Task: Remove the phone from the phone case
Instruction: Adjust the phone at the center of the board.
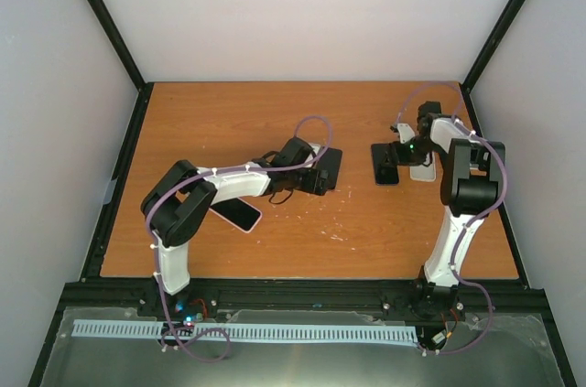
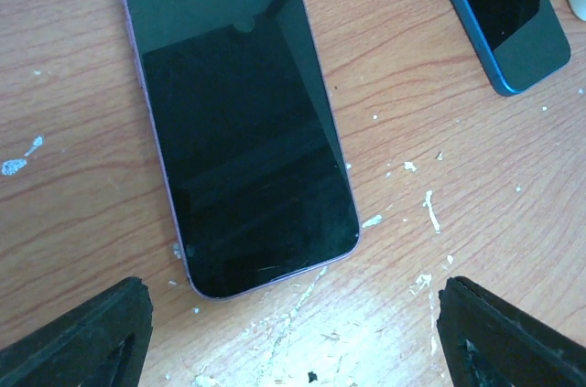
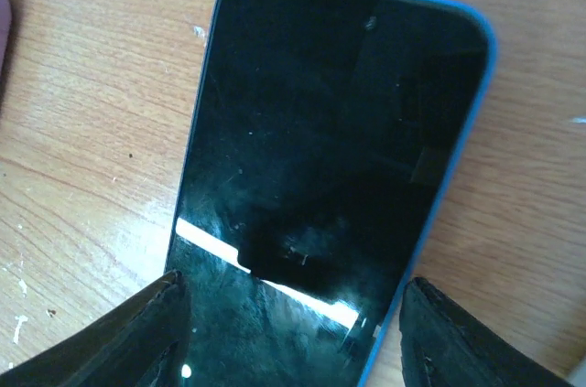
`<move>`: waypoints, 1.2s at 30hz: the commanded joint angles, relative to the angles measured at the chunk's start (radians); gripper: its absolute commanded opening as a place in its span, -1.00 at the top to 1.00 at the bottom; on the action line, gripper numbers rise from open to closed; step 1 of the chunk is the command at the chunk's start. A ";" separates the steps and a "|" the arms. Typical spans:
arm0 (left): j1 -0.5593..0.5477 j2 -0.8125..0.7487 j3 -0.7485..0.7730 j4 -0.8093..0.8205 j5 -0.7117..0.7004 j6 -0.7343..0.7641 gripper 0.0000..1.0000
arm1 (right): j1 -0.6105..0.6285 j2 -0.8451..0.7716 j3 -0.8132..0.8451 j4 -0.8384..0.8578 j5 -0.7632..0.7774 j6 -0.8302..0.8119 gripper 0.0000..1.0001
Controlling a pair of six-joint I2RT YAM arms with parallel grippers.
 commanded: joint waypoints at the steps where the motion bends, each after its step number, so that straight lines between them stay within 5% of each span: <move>1: 0.019 0.027 -0.017 0.050 0.014 -0.030 -0.71 | 0.037 0.031 0.026 -0.021 0.013 0.011 -0.21; 9: 0.020 0.053 -0.037 0.101 0.071 -0.066 -0.67 | 0.106 -0.003 -0.027 -0.021 -0.028 0.028 -0.15; 27: 0.020 0.049 -0.053 0.169 0.221 -0.093 -0.50 | 0.149 -0.020 -0.057 -0.070 -0.372 0.139 -0.14; 36: 0.020 -0.128 -0.089 0.004 -0.011 -0.133 -0.63 | 0.104 -0.142 -0.071 -0.033 -0.308 0.135 -0.15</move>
